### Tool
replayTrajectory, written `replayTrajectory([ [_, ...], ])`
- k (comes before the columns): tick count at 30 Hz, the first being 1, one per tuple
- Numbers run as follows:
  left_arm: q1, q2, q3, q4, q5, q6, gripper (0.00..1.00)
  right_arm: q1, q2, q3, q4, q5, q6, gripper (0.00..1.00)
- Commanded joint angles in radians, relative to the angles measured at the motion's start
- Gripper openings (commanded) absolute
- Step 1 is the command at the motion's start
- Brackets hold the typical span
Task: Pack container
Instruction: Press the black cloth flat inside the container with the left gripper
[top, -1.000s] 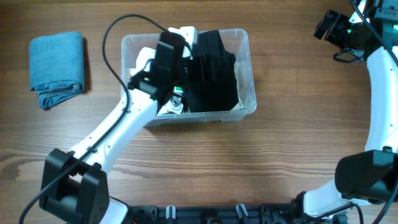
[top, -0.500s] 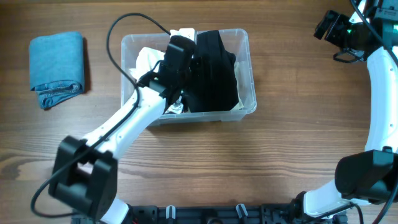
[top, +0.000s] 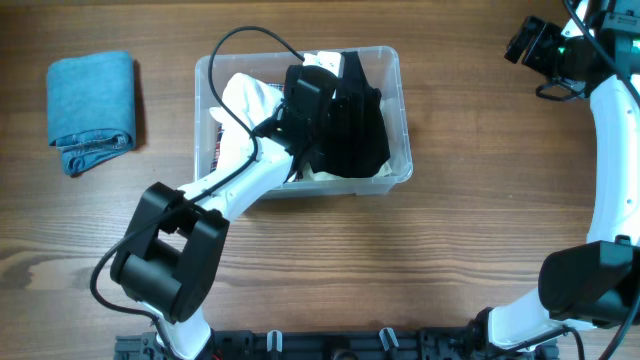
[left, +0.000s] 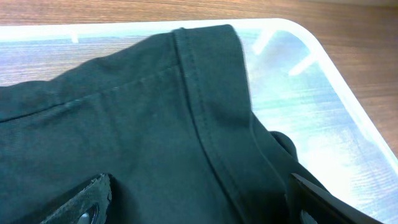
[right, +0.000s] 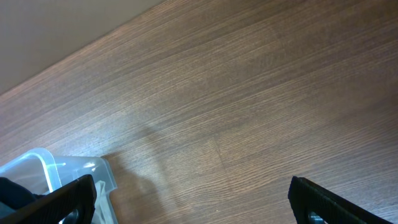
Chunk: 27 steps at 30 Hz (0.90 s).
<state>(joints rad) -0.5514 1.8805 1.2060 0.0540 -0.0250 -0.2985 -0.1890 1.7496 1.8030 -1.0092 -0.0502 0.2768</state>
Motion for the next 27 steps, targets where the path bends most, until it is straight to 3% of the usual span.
replayTrajectory([
  [1, -0.028, 0.021, 0.012, -0.005, 0.028, 0.042, 0.89, 0.002, 0.001, 0.003, 0.002, 0.014, 0.013, 1.0],
  [8, -0.04, 0.063, 0.011, -0.098, 0.025, 0.068, 0.9, 0.002, 0.001, 0.003, 0.002, 0.014, 0.013, 1.0],
  [17, -0.051, 0.113, 0.012, -0.111, 0.036, 0.067, 0.96, 0.002, 0.001, 0.003, 0.002, 0.014, 0.013, 1.0],
  [27, -0.051, -0.285, 0.034, -0.332, 0.035, 0.067, 0.98, 0.002, 0.001, 0.003, 0.002, 0.014, 0.013, 1.0],
])
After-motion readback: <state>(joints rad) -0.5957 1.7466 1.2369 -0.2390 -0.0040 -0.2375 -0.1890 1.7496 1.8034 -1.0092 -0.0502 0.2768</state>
